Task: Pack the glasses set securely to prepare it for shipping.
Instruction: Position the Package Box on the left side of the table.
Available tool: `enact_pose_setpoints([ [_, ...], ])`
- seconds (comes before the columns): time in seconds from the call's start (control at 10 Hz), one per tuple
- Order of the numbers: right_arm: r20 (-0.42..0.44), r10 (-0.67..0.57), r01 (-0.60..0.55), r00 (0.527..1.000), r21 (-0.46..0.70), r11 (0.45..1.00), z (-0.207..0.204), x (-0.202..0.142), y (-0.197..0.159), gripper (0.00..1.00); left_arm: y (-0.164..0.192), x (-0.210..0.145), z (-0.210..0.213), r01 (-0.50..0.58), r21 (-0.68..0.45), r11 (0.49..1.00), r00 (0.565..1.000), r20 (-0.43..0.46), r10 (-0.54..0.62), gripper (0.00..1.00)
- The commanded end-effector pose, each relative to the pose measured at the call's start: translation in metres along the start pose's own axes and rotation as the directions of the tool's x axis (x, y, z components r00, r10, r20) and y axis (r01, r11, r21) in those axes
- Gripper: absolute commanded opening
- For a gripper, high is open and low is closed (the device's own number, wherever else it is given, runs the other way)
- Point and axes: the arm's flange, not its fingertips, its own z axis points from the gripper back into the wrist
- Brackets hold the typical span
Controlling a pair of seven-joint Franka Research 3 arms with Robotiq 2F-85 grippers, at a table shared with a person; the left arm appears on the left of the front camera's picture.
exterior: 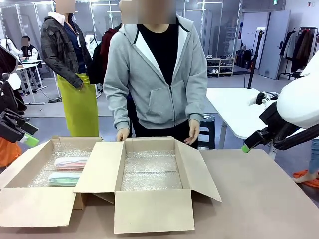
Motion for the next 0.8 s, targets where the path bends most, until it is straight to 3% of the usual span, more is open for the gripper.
enact_pose_setpoints([
  [0.0,-0.007,-0.021,0.021,1.000,-0.007,1.000,0.0020,0.0003,0.0036,1.00,0.0022,0.0059,0.0066,-0.016,0.020,1.000,1.000,0.023,0.015,1.00],
  [0.7,-0.007,-0.021,0.021,1.000,-0.007,1.000,0.0020,0.0003,0.0036,1.00,0.0022,0.0059,0.0066,-0.016,0.020,1.000,1.000,0.023,0.015,1.00],
])
